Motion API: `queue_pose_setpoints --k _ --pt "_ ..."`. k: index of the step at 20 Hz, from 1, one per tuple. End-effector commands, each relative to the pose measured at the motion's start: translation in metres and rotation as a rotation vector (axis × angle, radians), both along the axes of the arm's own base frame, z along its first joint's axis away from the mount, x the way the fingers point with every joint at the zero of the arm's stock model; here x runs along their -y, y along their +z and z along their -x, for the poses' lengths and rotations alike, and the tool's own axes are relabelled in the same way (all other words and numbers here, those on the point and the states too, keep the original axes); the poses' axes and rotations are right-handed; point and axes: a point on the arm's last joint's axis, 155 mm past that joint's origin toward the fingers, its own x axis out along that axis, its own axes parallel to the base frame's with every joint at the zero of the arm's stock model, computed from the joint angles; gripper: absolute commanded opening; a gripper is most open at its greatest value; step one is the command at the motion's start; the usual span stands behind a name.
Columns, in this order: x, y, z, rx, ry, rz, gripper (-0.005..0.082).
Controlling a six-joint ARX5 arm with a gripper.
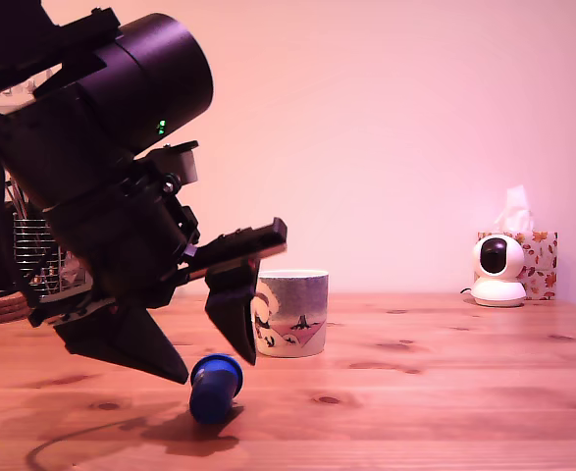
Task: Pick up the coffee capsules on the table and drop them inside the coffee cup
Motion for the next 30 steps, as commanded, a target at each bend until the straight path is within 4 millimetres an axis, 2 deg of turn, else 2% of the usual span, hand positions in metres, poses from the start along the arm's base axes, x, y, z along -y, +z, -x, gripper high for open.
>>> queue_pose_setpoints --k 1,6,12,19,26,28,30 --pt "-0.007 -0.016 0.004 -0.044 0.017 -0.006 0.0507" --pt "-0.003 -0.028 0.006 -0.091 0.005 0.017 0.0506" --pt "-0.005 -0.031 0.009 -0.11 0.001 0.01 0.0506" --pt "-0.016 -0.045 0.03 -0.204 -0.013 -0.047 0.0505" --pt "-0.017 -0.047 0.034 -0.216 -0.019 -0.055 0.0491" --pt "-0.017 -0.047 0.034 -0.216 -0.019 -0.056 0.0416" --pt "-0.017 -0.046 0.033 -0.211 -0.026 -0.057 0.0295"
